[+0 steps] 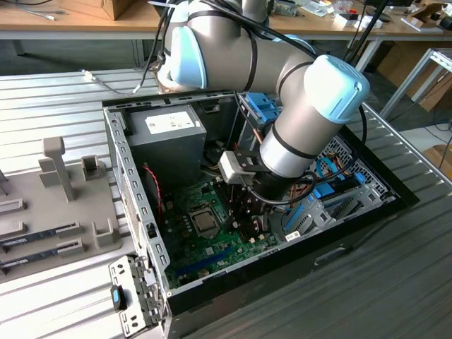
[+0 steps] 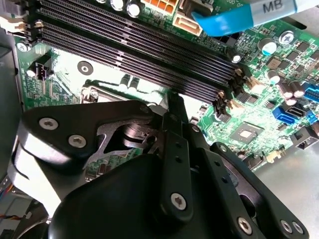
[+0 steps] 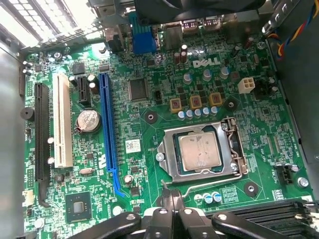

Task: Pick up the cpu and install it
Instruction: 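Close the cpu cover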

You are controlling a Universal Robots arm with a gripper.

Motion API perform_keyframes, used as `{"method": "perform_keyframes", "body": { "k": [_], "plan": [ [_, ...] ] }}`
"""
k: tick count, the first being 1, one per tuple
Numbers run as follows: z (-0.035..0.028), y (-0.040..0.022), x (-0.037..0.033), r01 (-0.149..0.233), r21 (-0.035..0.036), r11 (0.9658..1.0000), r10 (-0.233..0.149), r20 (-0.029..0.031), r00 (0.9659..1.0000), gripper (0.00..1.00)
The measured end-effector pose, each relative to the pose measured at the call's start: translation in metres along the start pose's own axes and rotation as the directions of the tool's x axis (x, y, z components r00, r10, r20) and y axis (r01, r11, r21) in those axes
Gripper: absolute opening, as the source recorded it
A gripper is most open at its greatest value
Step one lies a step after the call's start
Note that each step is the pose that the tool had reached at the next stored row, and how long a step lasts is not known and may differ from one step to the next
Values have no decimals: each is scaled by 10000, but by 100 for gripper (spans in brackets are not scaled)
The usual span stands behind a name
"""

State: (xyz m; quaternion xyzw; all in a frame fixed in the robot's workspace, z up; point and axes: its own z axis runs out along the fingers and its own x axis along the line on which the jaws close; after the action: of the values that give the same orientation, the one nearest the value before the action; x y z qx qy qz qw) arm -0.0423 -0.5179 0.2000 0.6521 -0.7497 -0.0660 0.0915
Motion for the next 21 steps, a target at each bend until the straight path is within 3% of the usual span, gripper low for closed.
{"method": "perform_keyframes", "body": {
  "k": [2,7,13,17,21],
  "plan": [
    [-15,1,0,0,-2,10000,0,8,10000,11],
    [-43,-53,-7,26,-16,10000,-26,115,9999,11],
    [-142,-46,-4,48,-31,10000,-48,212,9998,11],
    [-197,-46,-3,79,-49,10000,-77,344,9994,11],
    [-196,-26,-10,115,-66,9999,-112,496,9987,11]
  ]
}}
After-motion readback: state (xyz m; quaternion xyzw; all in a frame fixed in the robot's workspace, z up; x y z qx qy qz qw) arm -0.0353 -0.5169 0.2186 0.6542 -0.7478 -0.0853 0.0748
